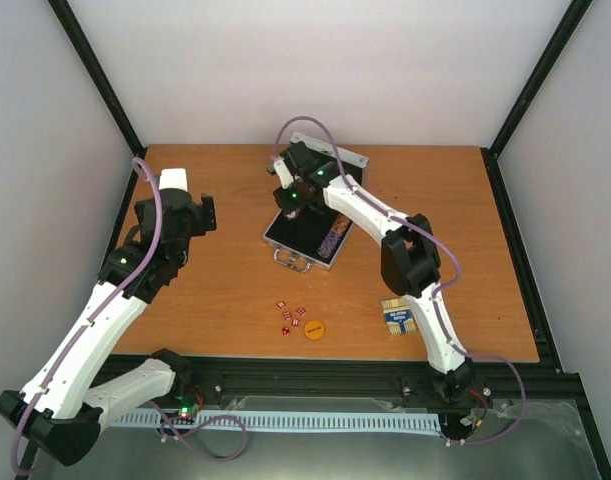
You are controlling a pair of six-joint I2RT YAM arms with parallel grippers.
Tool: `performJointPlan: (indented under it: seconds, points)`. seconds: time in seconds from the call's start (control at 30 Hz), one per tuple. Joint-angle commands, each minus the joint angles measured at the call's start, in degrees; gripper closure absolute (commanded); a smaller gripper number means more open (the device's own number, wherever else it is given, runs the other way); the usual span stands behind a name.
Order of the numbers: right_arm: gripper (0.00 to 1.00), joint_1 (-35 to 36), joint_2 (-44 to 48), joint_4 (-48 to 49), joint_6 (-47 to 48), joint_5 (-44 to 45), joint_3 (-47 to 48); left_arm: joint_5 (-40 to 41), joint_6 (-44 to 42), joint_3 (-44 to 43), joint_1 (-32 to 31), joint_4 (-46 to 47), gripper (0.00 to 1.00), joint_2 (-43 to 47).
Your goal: Pack up texas hold em set
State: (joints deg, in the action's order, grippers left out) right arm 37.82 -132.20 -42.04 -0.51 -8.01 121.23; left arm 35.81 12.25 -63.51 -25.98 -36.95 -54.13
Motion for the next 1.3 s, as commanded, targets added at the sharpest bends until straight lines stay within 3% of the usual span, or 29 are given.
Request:
performJointPlan:
  seconds: [0.0,0.33,1.27]
  points:
    - [0.97,0.8,-4.3,1.2,3.7,-0.2,2.6,0.4,0.4,-0.4,0.3,0.8,0.0,-0.1]
    - [0.97,0.8,-5.3,5.8,7.6,-0.6,-3.0,0.7,0.0,0.1,0.3,0.8,0.0,-0.2]
    - [0.93,0.8,-9.1,9.7,10.5,1.1,-3.2,0.2,0.5,0.7,0.3,0.9,0.0,-1.2]
